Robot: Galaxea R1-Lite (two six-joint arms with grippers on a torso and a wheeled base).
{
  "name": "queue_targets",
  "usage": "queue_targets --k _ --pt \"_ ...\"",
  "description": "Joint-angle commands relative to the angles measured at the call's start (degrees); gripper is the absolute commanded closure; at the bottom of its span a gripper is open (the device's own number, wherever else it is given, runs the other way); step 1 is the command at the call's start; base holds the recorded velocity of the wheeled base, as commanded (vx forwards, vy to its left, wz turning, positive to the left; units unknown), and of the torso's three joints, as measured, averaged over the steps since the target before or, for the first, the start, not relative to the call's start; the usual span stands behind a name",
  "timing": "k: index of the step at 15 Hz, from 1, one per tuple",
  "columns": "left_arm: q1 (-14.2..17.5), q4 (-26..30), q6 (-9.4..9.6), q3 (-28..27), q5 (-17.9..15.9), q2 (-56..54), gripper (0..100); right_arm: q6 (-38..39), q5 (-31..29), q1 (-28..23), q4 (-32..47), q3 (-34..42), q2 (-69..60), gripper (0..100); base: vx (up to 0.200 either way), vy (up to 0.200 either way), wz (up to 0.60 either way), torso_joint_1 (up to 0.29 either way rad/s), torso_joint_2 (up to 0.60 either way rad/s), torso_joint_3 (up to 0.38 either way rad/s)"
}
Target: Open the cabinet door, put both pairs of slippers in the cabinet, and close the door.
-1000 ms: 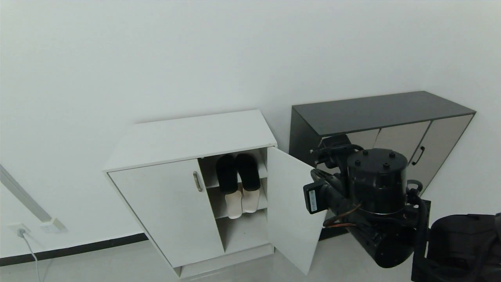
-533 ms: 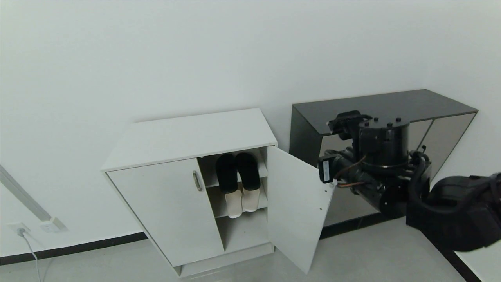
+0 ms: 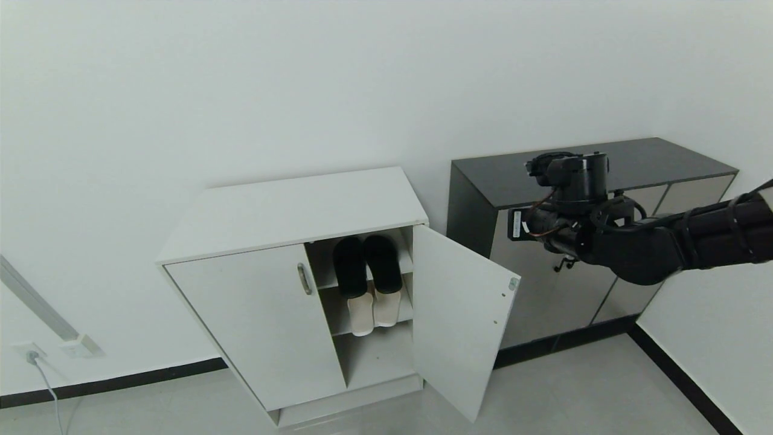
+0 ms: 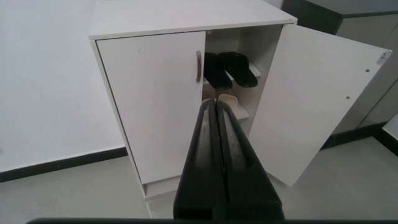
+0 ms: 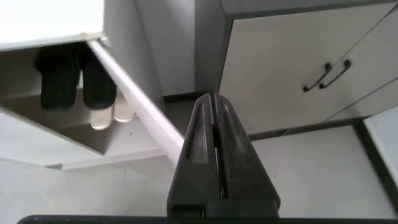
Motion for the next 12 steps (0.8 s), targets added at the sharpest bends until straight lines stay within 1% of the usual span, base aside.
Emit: queue_targets --k 1,4,12 --pt "0.10 -0.01 0.05 0.01 -0.02 -0.01 100 1.46 1.61 -1.65 0.04 -2.72 5.47 100 0.000 0.000 0.00 0.000 0.00 0.000" --pt "0.01 -0.01 -0.04 0.01 -0.02 -0.01 100 1.72 1.97 -2.09 -0.05 -4.30 8.46 100 0.000 0.000 0.00 0.000 0.00 0.000" --pt "0.01 -0.01 0.05 0.01 -0.02 -0.01 100 2.96 2.14 -2.18 -0.22 -3.60 11.71 100 0.000 0.000 0.00 0.000 0.00 0.000"
